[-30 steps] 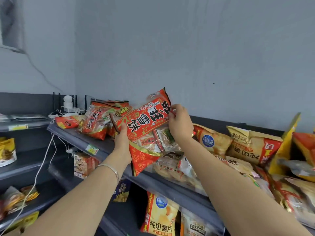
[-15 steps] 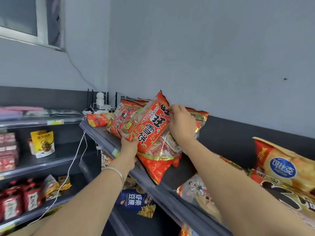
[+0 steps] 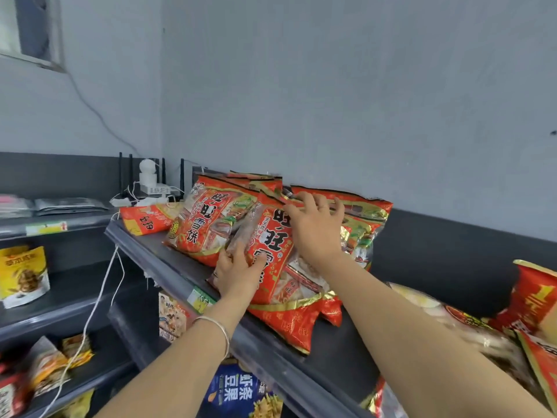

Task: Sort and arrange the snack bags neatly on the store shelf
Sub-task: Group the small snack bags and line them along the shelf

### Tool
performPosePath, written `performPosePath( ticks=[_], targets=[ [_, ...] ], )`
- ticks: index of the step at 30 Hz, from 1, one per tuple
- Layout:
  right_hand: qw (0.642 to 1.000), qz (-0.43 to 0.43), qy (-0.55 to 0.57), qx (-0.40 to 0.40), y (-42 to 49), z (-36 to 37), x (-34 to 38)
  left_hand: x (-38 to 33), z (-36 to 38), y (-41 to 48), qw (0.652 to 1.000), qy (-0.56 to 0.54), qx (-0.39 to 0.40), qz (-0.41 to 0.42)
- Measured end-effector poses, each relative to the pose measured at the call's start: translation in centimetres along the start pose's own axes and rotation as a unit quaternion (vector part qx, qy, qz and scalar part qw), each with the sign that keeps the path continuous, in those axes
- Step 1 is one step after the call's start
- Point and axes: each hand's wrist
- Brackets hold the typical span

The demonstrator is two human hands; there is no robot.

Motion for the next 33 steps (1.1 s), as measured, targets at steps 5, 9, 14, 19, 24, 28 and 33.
performPosePath(
  ticks=[5, 9, 14, 19, 24, 28, 33],
  targets=[
    [0.988, 0.040, 0.058, 0.137, 0.4, 1.6, -0.4, -0.3, 1.1, 1.1, 0.996, 0.058, 0.052, 0.042],
    [0.981, 0.094, 0.084, 0.148, 1.6, 1.2, -1.0, -0.1, 1.8, 1.5, 0.994, 0.086, 0.037, 0.057],
    [0.955, 0.194, 0.158, 0.160, 4.5, 1.4, -1.6, 0.8, 2.2, 1.4, 0.993, 0.085, 0.026, 0.082],
    [0.952, 0.207, 0.142, 0.174, 6.0, 2.0, -1.8, 0.0, 1.6, 2.4, 0.989, 0.114, 0.038, 0.083],
    [0.954, 0.225, 0.127, 0.149, 6.5, 2.6, -3.9, -0.6, 2.1, 3.4, 0.961, 0.168, -0.003, 0.221],
    [0.966, 0.211, 0.072, 0.133, 6.3, 3.2, -5.4, -0.7, 3.1, 3.4, 0.957, 0.182, -0.024, 0.227],
    [0.983, 0.135, -0.016, 0.125, 6.9, 3.3, -5.2, -0.8, 2.8, 3.6, 0.957, 0.189, -0.019, 0.219]
  ],
)
Point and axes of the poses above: each hand's wrist, its own y-axis towards the middle knuckle, its own z-axis out of the palm, x = y × z, and after that the axes turned 8 degrees about -z, right-handed
